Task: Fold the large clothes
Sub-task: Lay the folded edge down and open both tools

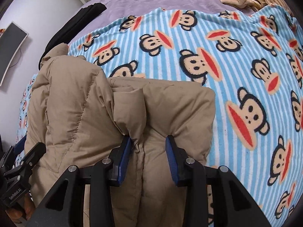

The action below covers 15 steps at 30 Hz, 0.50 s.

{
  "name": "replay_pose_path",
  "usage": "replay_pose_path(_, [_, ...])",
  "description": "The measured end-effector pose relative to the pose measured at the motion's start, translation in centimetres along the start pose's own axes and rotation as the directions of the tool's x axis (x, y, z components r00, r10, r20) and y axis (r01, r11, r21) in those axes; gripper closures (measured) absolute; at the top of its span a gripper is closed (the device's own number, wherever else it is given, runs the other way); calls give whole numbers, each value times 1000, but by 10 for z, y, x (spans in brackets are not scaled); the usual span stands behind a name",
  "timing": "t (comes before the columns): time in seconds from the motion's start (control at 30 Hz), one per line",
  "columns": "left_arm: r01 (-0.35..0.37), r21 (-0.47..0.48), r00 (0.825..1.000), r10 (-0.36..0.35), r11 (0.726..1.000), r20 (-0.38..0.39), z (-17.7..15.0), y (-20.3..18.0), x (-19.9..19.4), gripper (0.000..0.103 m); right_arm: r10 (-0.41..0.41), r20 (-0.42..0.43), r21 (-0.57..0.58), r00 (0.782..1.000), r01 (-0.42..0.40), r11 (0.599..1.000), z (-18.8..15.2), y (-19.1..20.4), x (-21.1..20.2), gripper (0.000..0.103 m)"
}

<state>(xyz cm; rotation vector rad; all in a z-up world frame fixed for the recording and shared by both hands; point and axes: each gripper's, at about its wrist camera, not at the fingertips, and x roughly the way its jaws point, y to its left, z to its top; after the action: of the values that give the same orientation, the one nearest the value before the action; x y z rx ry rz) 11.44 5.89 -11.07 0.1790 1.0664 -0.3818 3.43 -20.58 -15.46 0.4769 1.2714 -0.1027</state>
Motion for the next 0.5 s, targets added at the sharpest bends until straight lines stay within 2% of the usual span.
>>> replay_pose_path(0.23, [7,-26,1000,-7,1000,-18,-1,8,-1,13,-4,-24,-25,1000,3,1000,-9,14,-34,61])
replay_pose_path(0.5, [1,-10,999,-2,1000,-36,-8,12,-25,13,33,-40,-51,999,-35,998,-50,38,-77,61])
